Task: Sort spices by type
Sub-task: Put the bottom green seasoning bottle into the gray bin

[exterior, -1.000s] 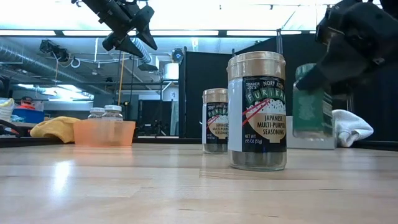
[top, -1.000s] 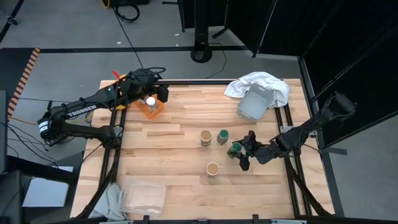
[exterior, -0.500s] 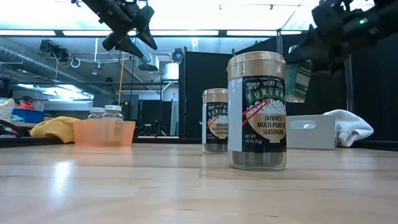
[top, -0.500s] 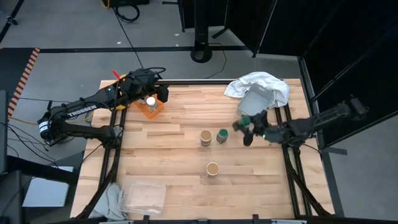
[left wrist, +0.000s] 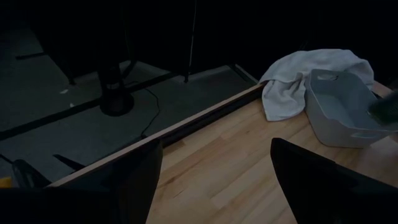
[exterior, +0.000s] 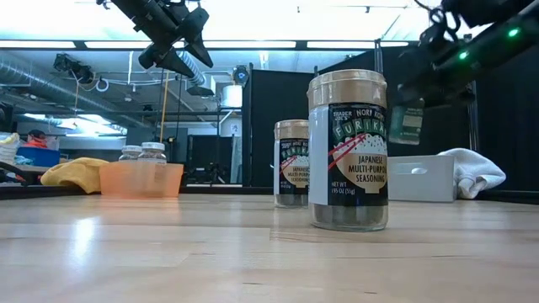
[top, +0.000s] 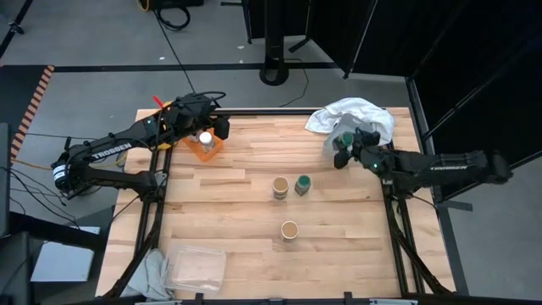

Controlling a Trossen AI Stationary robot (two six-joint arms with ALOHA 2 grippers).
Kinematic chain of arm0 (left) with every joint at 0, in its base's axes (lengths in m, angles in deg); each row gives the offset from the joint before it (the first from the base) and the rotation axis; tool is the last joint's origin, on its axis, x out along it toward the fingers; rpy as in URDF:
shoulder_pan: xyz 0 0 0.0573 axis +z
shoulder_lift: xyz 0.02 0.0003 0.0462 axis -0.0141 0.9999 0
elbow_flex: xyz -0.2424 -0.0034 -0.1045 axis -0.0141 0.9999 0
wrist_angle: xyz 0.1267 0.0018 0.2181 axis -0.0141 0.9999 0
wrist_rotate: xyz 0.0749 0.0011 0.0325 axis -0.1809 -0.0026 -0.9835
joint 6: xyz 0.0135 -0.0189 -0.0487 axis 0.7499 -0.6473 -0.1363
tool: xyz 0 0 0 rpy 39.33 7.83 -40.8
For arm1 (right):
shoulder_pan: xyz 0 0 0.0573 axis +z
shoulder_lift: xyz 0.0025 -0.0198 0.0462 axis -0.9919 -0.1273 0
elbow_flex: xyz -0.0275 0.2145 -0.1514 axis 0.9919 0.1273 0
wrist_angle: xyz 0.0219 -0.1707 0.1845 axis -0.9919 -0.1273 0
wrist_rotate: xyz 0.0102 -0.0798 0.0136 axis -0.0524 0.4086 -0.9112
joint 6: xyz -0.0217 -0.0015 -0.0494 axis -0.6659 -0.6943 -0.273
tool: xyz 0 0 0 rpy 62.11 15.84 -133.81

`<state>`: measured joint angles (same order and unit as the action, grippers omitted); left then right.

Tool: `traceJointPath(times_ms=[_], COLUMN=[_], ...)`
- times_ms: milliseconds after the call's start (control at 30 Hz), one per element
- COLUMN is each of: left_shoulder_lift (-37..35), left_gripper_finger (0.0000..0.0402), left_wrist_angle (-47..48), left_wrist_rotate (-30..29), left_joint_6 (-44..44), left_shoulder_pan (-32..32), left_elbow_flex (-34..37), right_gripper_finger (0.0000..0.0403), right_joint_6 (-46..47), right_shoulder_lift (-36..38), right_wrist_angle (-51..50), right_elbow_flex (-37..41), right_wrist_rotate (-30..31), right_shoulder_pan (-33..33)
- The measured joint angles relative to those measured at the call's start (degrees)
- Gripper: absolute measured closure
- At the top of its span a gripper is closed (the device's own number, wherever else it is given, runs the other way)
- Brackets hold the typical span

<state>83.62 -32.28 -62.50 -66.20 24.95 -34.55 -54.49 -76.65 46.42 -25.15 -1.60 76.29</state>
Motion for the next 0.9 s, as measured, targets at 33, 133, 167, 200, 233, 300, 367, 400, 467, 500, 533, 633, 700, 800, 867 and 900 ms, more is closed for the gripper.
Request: traceJointPath(times_ms=[33,133,167,200,233,300,367,400,467,500,533,633,700,800,867,900], left_shoulder_lift=[0.0,0.0,0.0,0.0,0.0,0.0,0.0,0.0,0.0,0.0,0.0,0.0,0.0,0.0,0.0,0.0], left_gripper_finger=[0.0096,0.0096,0.0096,0.0096,0.0096,0.0096,0.0096,0.0096,0.0096,0.0096,0.0096,0.0096,0.0096,0.0096,0.0096,0.0096], left_wrist_angle=[-0.02,-0.04,-0.02,-0.02,-0.04,-0.03,-0.02,-0.04,-0.04,-0.04,-0.04,-0.04,-0.04,-0.02,-0.02,0.03], left_wrist_rotate=[0.0,0.0,0.0,0.0,0.0,0.0,0.0,0.0,0.0,0.0,0.0,0.0,0.0,0.0,0.0,0.0], left_joint_6=[0.0,-0.01,-0.02,-0.02,-0.02,-0.02,-0.02,-0.02,-0.02,-0.02,-0.02,-0.02,-0.02,-0.02,-0.02,-0.02], left_shoulder_pan=[0.0,0.0,0.0,0.0,0.0,0.0,0.0,0.0,0.0,0.0,0.0,0.0,0.0,0.0,0.0,0.0], left_elbow_flex=[0.0,0.0,0.0,0.0,0.0,0.0,0.0,0.0,0.0,0.0,0.0,0.0,0.0,0.0,0.0,0.0], right_gripper_finger=[0.0151,0.0151,0.0151,0.0151,0.0151,0.0151,0.0151,0.0151,0.0151,0.0151,0.0151,0.0151,0.0151,0.0151,0.0151,0.0151], right_joint_6=[-0.34,-0.94,-1.0,-1.02,-1.01,-1.03,-1.01,-1.01,-1.01,-1.01,-1.01,-1.01,-0.99,-0.67,-0.42,-0.39], right_shoulder_lift=[-0.22,-1.05,-1.36,-1.74,-2.21,-3.5,-5.14,-6.07,-7.98,-8.89,-9.76,-12.17,-13.7,-15.86,-17.35,-18.13], right_wrist_angle=[0.08,0.09,0.01,0.02,0.01,-0.11,-0.13,-0.12,-0.05,0.14,0.69,4.47,7.24,10.4,11.35,11.76], right_elbow_flex=[0.0,0.0,0.0,0.0,-0.05,-0.09,-0.09,-0.09,-0.09,-0.09,-0.09,-0.09,-0.09,-0.09,-0.09,-0.09], right_wrist_rotate=[0.0,-0.48,-0.75,-1.27,-2.03,-4.1,-6.37,-7.46,-9.22,-9.83,-10.33,-11.68,-12.32,-12.56,-13.13,-13.62], right_shoulder_pan=[-1.66,-6.47,-8.03,-9.65,-11.27,-14.44,-17.46,-18.86,-21.44,-22.53,-23.54,-26.13,-27.64,-29.68,-30.79,-31.3])
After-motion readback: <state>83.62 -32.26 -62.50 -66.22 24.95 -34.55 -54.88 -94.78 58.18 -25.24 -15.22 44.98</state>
